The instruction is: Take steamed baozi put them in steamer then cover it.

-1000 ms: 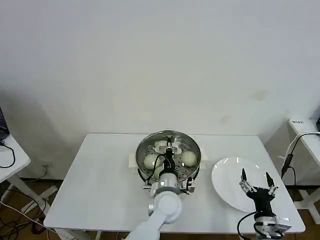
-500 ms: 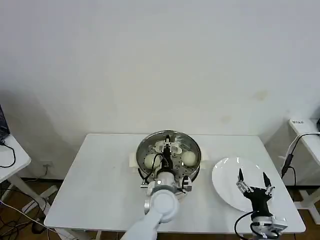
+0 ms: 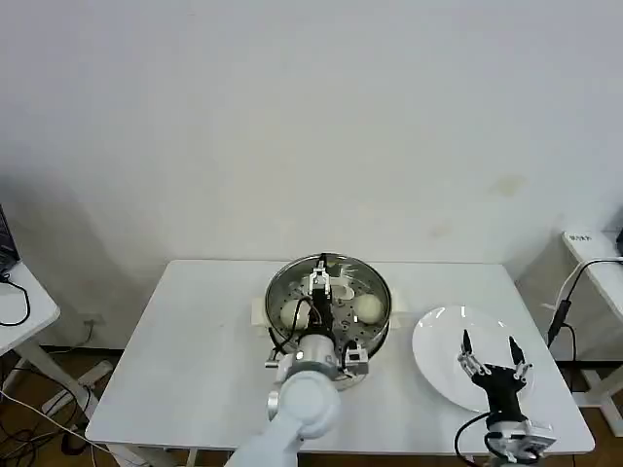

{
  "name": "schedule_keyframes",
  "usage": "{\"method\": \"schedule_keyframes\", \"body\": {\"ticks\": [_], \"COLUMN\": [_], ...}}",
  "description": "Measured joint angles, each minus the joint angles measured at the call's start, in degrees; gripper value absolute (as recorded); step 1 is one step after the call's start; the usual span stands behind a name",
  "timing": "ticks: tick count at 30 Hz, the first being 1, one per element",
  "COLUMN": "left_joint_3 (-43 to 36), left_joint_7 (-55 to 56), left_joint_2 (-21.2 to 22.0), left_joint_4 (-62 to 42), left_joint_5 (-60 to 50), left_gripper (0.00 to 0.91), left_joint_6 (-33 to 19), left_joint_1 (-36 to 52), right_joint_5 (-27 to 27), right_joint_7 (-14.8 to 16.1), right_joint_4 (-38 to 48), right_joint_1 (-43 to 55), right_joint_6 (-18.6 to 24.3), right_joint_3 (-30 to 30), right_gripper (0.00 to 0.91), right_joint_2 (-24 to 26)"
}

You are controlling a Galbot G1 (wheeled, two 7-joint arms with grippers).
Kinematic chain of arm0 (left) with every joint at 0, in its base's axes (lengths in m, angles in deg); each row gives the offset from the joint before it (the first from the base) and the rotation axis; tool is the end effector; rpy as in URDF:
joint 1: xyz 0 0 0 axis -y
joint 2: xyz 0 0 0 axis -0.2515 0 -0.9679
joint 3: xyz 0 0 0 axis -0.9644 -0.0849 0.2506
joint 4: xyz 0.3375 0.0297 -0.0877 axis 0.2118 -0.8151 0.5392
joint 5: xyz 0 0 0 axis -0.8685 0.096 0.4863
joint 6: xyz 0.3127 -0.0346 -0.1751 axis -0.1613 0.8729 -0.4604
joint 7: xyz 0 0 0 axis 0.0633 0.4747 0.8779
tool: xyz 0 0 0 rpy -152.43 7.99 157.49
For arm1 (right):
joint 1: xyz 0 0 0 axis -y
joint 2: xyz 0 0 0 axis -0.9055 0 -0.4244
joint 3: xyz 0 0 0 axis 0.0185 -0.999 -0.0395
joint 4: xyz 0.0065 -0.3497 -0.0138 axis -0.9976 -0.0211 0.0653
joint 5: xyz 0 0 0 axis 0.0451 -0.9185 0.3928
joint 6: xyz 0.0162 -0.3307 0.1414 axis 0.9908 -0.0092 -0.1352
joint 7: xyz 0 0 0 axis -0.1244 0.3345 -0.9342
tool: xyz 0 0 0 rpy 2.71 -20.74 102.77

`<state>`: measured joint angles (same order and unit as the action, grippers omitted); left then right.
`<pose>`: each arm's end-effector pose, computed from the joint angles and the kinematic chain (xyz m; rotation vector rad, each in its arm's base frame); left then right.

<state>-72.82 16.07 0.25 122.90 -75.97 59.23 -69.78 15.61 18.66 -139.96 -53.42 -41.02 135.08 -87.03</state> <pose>0.3008 -0.1914 -0.2450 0.1940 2.3659 2.0085 0.1821 -0.0930 -0.3251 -0.3035 -3.1188 -0.0907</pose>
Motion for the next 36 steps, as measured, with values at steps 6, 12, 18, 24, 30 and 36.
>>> {"method": "schedule_keyframes", "body": {"ticks": [6,12,18,24,30,36], "left_joint_3": [0.14,0.59,1.56,3.84,10.32,21.99], "left_joint_7": [-0.26,-0.64,-0.86,-0.7,0.26,1.17], "left_joint_2": [-1.16,-2.64,-4.1,-5.42,-6.98,-7.24], "left_joint_4": [3.29,6.5,9.71,14.2,21.71,26.49], "left_joint_5": [0.62,1.39,2.04,4.51,16.28,34.93], "left_gripper": [0.907,0.907,0.907,0.907,0.907,0.907], "left_joint_6": [-0.39,-0.5,-0.84,-1.87,-3.53,-5.78], "left_joint_1": [-1.44,-3.41,-5.67,-8.47,-13.09,-19.93], "right_joint_5": [0.07,0.11,0.34,1.34,4.48,6.68], "right_joint_7": [0.0,0.01,0.11,0.59,1.22,2.04], "right_joint_4": [0.56,0.75,1.44,1.1,-0.42,-1.32], "right_joint_1": [-0.05,-0.59,-1.01,-1.22,-1.08,-1.65], "right_joint_6": [0.22,0.37,0.54,-0.05,-2.81,-5.61], "right_joint_3": [0.44,0.64,1.16,0.79,-0.72,-2.17], "right_gripper": [0.907,0.907,0.907,0.907,0.907,0.907], "right_joint_2": [0.43,1.35,2.68,3.88,6.55,9.86]}}
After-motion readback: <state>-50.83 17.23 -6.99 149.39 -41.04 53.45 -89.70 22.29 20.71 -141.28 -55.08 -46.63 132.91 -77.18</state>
